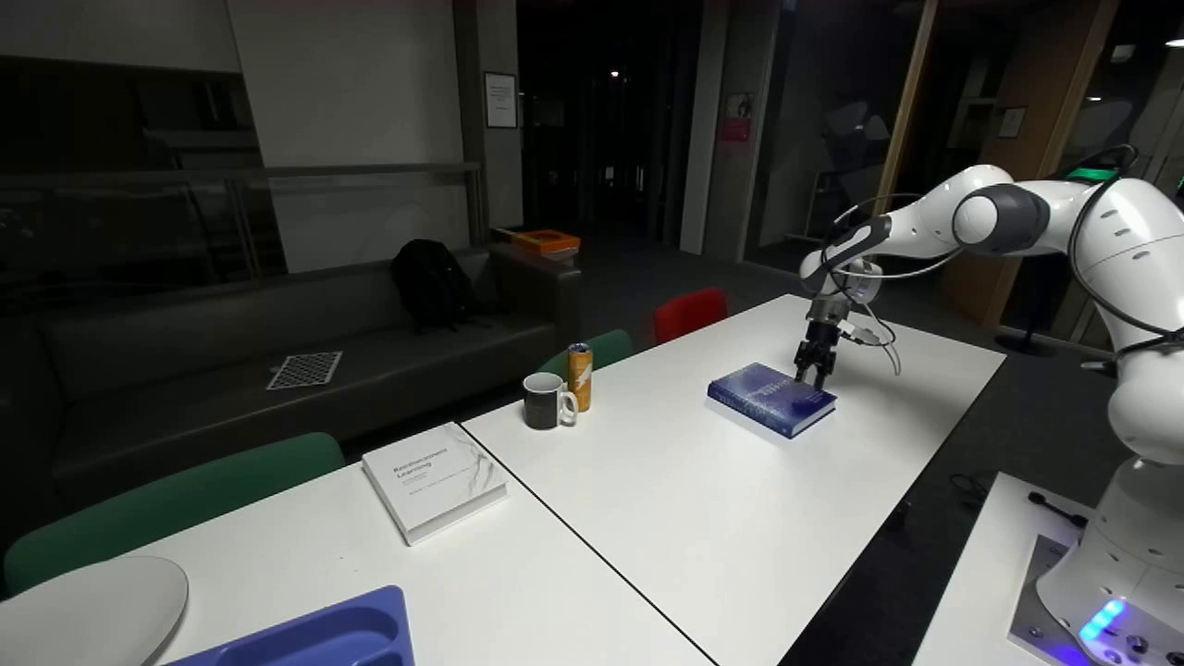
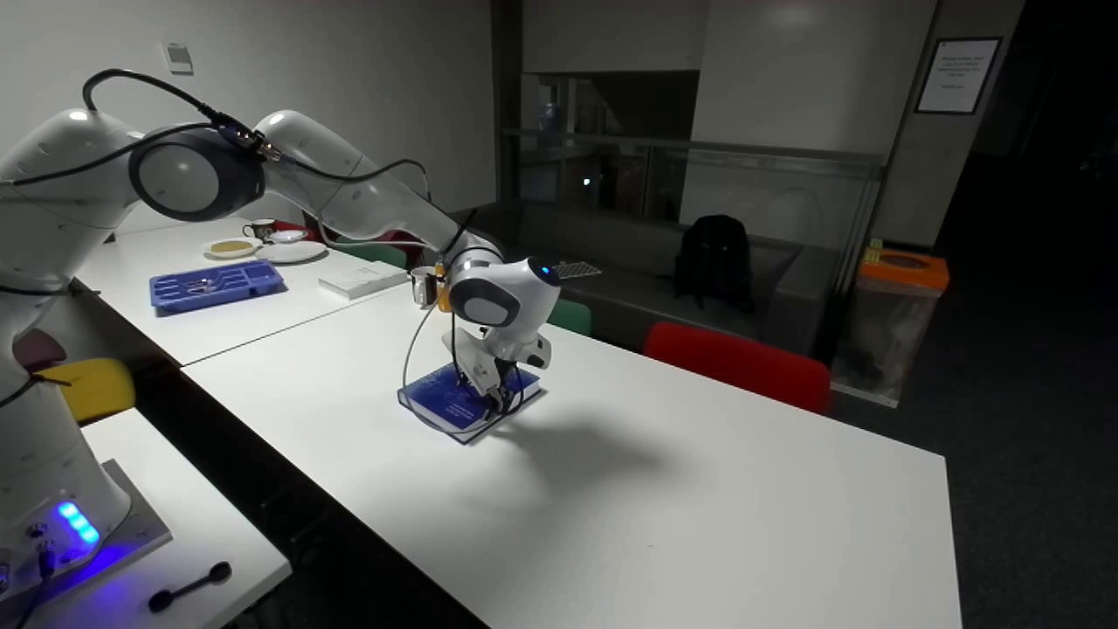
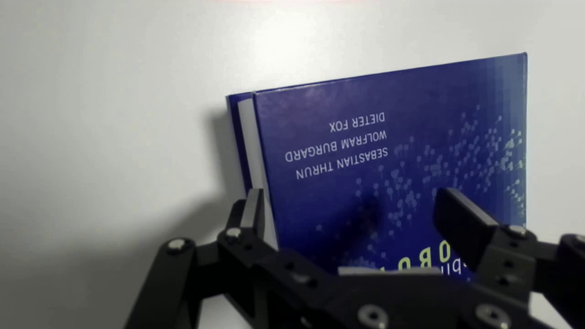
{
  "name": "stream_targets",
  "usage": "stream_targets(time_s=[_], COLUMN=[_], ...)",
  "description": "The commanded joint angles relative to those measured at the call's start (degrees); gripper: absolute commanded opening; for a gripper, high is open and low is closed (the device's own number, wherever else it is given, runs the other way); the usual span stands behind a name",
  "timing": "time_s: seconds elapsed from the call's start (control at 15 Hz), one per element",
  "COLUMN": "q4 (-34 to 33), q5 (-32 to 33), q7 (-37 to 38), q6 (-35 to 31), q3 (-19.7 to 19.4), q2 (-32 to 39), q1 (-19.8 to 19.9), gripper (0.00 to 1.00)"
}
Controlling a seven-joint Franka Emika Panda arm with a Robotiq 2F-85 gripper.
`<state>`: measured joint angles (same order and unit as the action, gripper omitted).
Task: Push the blue book to the right then open the book.
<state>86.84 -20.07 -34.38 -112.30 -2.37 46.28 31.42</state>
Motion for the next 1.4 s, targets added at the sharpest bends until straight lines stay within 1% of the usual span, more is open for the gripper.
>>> stream_targets(time_s=[0.0,1.0,1.33], q4=[-2.22,-2.10,-2.24], q5=[-0.39,-0.56,-0.88], q7=[-0.85,-0.50,0.00], q6=[2.15,3.83,5.91], q3=[0.52,0.96,0.95], q2=[0.74,0.63,0.21], q1=[0.82,0.61,0.47], gripper=[1.00,1.00,1.00])
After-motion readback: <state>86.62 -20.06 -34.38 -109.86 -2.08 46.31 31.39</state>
